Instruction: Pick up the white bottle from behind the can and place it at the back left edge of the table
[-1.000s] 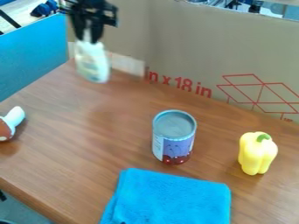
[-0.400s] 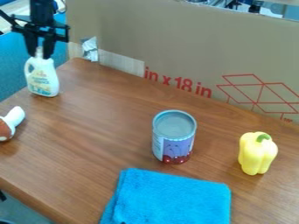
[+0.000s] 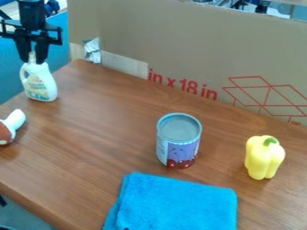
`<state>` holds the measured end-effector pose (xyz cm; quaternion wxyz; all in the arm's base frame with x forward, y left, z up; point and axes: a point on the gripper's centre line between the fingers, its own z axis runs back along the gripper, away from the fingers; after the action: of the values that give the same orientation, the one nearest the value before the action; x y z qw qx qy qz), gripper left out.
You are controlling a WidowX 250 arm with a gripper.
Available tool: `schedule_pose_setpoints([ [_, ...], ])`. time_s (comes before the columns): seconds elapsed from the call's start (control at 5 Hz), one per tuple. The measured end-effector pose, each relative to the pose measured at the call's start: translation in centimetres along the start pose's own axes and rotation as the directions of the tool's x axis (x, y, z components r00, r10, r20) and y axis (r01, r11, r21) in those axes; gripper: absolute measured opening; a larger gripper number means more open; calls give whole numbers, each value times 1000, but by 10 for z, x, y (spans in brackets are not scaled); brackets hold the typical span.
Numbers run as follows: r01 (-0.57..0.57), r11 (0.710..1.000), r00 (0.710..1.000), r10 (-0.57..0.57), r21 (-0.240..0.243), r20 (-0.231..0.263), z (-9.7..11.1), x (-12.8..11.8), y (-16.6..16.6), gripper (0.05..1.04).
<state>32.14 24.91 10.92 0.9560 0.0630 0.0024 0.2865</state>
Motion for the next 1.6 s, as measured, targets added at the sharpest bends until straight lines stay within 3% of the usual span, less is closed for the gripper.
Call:
schedule_pose_setpoints([
  [0.2, -13, 998, 1000, 13, -57, 7, 0, -2, 2, 437],
  [0.4, -17, 996, 1000, 16, -87, -3, -1, -3, 0, 752],
  [0.6, -28, 992, 1000, 29, -125, 4, -1, -2, -2, 997],
  [0.8, -8, 992, 997, 18, -122, 76, 21, -3, -7, 1007],
  [1.0, 78, 997, 986, -74, -21, 147, 46, -13, -31, 1002],
  [1.2, 280, 960, 943, -278, 18, 182, 66, -38, -81, 1002],
  [1.4, 473, 881, 867, -460, -24, 190, 72, -72, -116, 1001],
  [1.6, 575, 817, 809, -556, -53, 192, 73, -110, -140, 1001],
])
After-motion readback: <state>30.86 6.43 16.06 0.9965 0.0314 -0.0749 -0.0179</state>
